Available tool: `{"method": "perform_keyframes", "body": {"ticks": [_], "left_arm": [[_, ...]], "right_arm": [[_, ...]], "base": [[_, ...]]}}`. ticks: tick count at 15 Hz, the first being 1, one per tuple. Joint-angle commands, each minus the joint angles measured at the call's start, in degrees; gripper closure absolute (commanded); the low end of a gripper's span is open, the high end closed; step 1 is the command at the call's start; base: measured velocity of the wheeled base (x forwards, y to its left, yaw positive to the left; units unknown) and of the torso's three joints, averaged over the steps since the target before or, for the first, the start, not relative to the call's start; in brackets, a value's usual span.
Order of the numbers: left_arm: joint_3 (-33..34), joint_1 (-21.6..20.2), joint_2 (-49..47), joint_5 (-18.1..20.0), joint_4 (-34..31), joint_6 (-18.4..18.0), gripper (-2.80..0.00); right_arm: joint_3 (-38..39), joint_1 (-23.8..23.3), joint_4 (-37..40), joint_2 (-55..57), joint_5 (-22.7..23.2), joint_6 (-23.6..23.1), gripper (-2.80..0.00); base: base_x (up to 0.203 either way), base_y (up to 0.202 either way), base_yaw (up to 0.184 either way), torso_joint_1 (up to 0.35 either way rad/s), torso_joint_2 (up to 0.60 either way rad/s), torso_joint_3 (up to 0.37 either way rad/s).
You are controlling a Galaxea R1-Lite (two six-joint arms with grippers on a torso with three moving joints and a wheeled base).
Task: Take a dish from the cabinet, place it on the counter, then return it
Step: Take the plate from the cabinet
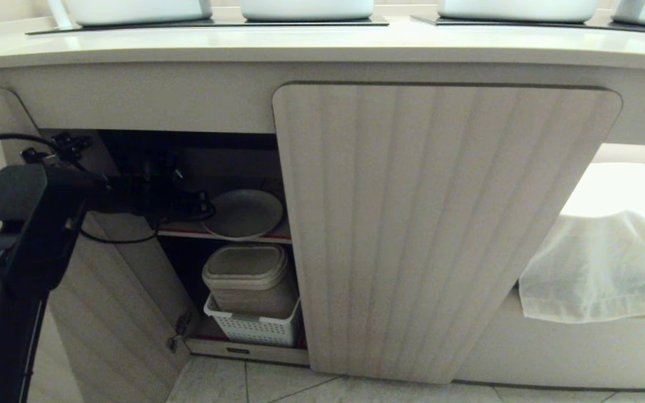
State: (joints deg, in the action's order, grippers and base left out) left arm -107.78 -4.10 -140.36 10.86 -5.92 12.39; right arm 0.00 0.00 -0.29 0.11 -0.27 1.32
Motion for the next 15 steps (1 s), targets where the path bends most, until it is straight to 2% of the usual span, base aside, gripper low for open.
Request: {"method": "perform_keyframes", "body": {"ticks": [1,6,11,15], "left_arm": [[3.0,0.0,2.8,0.1,0.1,1.2,0.0],[9.7,0.1,6.8,0.3,0.4,6.2,0.0],[15.3,-0.1,10.0,0.5,0.6,6.5,0.0],[16.4,-0.1,11.3,0.2,0.7,6.5,0.0]], "right_arm": [[0.0,0.0,-0.1,0.0,0.0,0.0,0.0],[0.0,0.1,-0.1,0.0,0.0,0.0,0.0],[0.0,0.0,0.0,-0.1,0.0,0.0,0.0],[0.0,0.1,0.0,-0.1,0.0,0.0,0.0]], "base": [[0.0,0.0,0.0,0.0,0.0,0.0],[0.0,0.0,0.0,0.0,0.0,0.0],[0.0,0.0,0.0,0.0,0.0,0.0],[0.0,0.0,0.0,0.0,0.0,0.0]]}}
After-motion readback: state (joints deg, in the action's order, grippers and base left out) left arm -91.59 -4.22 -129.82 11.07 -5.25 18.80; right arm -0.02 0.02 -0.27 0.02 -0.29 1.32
